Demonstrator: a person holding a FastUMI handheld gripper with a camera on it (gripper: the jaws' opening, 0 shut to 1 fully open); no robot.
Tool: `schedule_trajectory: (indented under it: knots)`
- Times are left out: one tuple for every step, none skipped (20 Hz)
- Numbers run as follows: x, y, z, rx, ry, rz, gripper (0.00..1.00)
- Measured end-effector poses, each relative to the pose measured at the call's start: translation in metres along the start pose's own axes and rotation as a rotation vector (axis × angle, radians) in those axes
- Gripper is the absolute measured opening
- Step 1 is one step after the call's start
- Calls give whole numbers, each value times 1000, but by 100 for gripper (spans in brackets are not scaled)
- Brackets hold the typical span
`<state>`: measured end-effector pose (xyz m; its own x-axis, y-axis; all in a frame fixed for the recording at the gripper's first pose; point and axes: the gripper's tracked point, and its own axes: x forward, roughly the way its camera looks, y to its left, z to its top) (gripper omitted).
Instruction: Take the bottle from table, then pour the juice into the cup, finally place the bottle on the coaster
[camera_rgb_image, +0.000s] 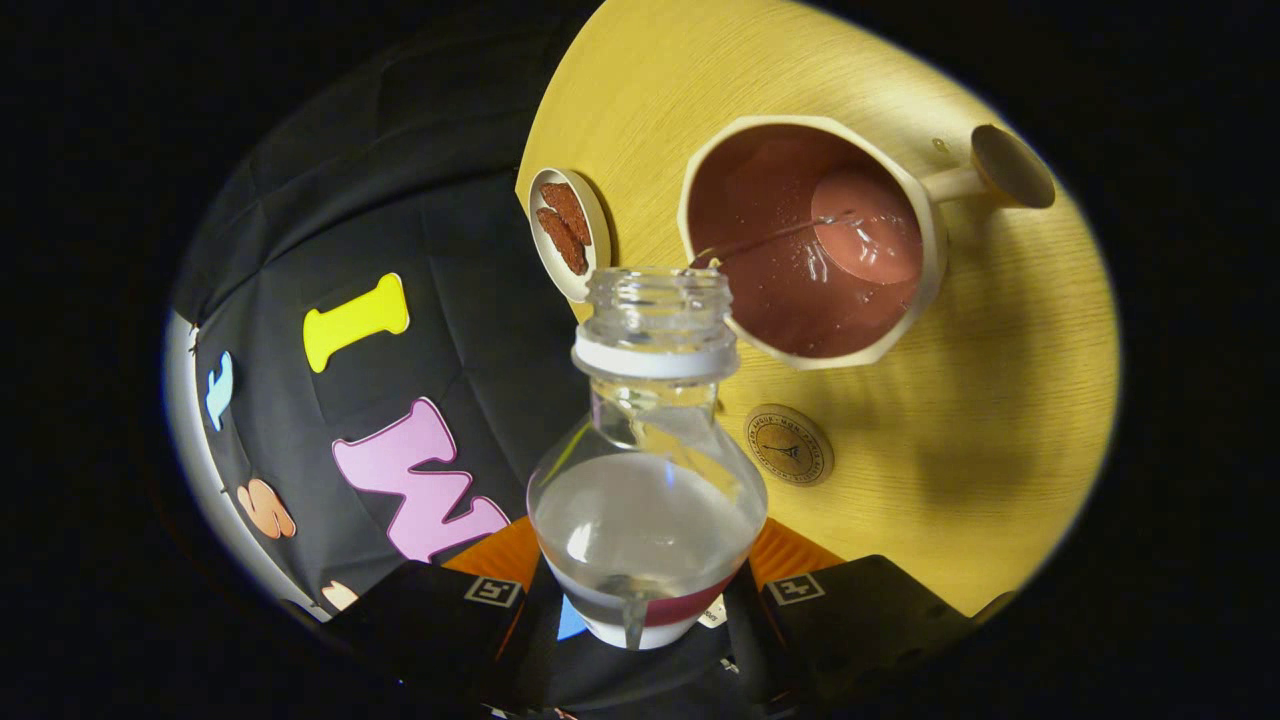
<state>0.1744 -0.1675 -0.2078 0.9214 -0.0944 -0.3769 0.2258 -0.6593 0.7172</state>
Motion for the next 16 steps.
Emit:
schedule_trajectory:
  knots:
    - [0, 0, -1, 12, 3, -3, 74]
    - [0, 0, 0, 22, 5, -7, 74]
    - [1, 1, 1, 30, 4, -11, 74]
    - [3, 1, 2, 38, 2, -13, 73]
    - [5, 1, 2, 46, 2, -16, 73]
    - [4, 1, 2, 54, 2, -15, 74]
    - [3, 1, 1, 64, 3, -15, 74]
    - [2, 3, -1, 75, 5, -12, 74]
    - [1, 3, -1, 86, 6, -11, 74]
    - [1, 3, -2, 97, 8, -12, 74]
    - [1, 4, -3, 110, 12, -10, 74]
    - [1, 5, -5, 120, 19, -10, 74]
    - [1, 5, -7, 126, 24, -11, 74]
    - [1, 5, -8, 134, 28, -12, 74]
    - [0, 6, -8, 146, 30, -8, 74]
    - [-1, 8, -9, 162, 30, -4, 73]
